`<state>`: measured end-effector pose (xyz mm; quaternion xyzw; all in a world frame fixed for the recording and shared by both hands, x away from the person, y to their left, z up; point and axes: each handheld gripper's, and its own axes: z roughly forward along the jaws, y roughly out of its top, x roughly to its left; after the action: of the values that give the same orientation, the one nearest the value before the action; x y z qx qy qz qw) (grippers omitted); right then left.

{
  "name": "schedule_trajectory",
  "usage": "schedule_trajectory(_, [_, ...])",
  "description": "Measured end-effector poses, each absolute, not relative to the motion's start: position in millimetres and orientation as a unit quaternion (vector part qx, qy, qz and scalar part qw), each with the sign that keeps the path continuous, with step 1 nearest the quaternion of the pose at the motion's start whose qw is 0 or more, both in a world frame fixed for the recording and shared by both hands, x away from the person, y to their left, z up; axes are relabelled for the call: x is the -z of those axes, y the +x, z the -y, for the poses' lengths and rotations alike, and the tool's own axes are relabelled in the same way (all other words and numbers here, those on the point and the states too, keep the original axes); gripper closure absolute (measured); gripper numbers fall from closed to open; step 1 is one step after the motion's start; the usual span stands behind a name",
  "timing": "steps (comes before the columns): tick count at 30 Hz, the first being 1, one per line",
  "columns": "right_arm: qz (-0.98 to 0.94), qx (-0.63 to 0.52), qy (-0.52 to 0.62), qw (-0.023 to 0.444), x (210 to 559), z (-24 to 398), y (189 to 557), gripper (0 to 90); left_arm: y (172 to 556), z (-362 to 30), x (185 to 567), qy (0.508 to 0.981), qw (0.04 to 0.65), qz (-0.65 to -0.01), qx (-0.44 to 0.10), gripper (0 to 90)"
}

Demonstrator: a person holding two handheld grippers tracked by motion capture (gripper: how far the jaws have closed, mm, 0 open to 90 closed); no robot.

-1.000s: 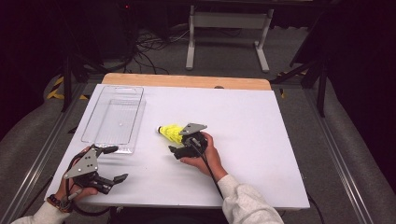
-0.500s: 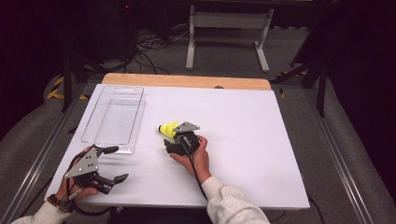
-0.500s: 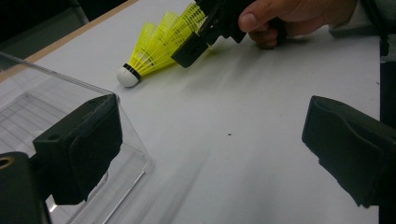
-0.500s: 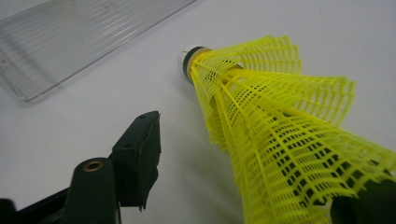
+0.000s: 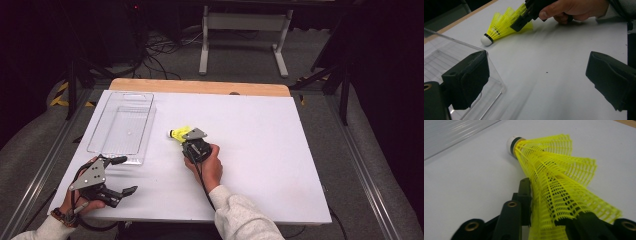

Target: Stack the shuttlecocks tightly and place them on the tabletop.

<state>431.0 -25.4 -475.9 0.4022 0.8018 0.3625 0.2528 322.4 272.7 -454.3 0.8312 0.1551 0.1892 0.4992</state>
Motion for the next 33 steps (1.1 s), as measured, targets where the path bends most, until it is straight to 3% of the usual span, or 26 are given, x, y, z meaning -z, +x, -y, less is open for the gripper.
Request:
schedule_trajectory(9, [-0.806, -0.365, 0.389, 0.255, 474.8, 26.0, 433.2, 86.2, 322.5, -272.9, 454.0, 0.831, 0.500, -0.155, -0.190, 5.7])
schedule_trajectory(33, [-0.811, -0.387, 0.367, 0.241, 473.4, 32.2, 430.5, 88.1, 327.8, -275.8, 454.7, 0.826, 0.506, -0.161, -0.188, 5.6])
